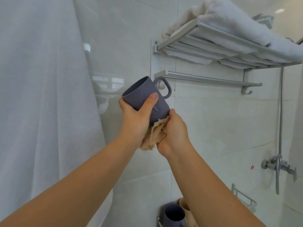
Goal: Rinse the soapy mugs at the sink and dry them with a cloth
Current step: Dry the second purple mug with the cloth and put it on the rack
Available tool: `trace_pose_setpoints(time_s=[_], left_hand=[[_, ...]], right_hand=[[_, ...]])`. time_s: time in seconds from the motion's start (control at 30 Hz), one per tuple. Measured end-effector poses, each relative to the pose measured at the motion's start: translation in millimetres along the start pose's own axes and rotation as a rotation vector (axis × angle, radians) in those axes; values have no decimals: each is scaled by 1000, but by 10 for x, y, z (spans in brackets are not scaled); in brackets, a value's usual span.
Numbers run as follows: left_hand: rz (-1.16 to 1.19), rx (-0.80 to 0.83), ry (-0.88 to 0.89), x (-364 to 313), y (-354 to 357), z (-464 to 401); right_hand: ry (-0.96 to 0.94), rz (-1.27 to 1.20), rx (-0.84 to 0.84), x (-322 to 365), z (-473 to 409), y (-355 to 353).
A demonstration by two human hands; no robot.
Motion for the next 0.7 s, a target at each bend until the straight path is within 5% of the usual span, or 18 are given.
trace_pose_setpoints(time_s=[0.23,0.5,0.7], left_hand=[[-91,140,30,-73,164,80],[-305,118,221,-120,47,-14],[-236,123,170,-117,57,5]], right_hand=[[103,-387,51,200,-158,-66],[156,-223,39,133,-84,-112],[49,-157,8,306,-138,-129]])
Point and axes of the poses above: each hand's wrist, its own z-axis away from the middle knuckle, its own y-axis out of the palm, x = y × z, the point moved 6 cm from there along -z, towards the middle knuckle, and after that the axes turned 12 degrees about -y, right-handed, at the moved point
